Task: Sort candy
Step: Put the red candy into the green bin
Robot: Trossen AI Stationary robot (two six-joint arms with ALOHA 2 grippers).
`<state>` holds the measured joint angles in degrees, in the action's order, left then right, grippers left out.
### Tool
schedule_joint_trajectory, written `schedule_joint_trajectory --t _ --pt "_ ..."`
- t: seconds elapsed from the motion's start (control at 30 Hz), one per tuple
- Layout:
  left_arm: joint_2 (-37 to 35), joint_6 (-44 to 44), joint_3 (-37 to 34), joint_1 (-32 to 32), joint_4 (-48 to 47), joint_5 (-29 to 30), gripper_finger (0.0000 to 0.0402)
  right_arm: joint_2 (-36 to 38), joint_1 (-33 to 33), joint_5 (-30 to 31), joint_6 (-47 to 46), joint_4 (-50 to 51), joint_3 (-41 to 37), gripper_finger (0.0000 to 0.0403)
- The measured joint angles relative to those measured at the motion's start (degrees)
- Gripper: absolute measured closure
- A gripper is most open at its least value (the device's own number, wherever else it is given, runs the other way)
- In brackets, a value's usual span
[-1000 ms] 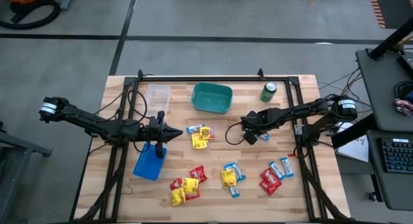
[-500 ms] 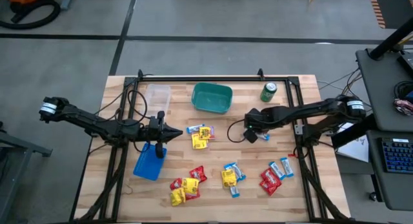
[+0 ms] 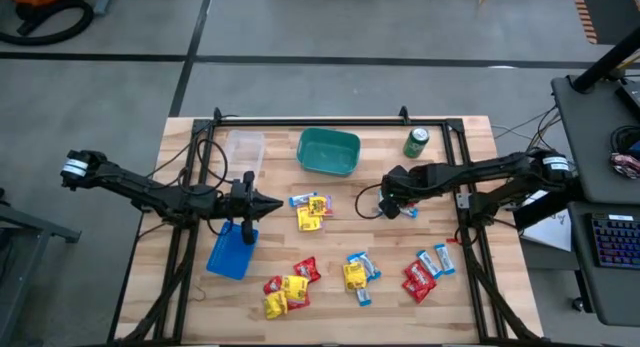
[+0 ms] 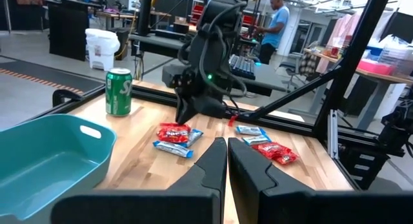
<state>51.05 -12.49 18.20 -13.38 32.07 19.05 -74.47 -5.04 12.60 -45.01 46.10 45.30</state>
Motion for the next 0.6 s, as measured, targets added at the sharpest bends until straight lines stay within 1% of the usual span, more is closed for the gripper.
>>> schedule_joint_trajectory --t 0.23,0.37,0.43,0.5,0.6 --pt "0.0 0.0 0.0 0.0 0.05 0.04 0.0402 -5.76 -0.14 0.04 0.61 -0.29 0.0 0.0252" --pt "0.0 0.0 0.0 -0.01 0.08 0.07 0.0402 -8.67 -0.24 0.31 1.62 -1.35 0.0 0.0211" --pt "0.0 -0.02 0.0 0.01 0.07 0.07 0.0402 -9.83 -0.24 0.48 2.46 -2.46 0.02 0.0201" --pt "0.0 -0.02 0.0 -0.01 0.07 0.07 0.0402 -10.78 -0.26 0.52 2.92 -3.52 0.07 0.02" --pt "0.0 -0.01 0.0 -0.01 0.07 0.07 0.0402 -11.7 -0.26 0.54 3.5 -4.74 0.11 0.0216"
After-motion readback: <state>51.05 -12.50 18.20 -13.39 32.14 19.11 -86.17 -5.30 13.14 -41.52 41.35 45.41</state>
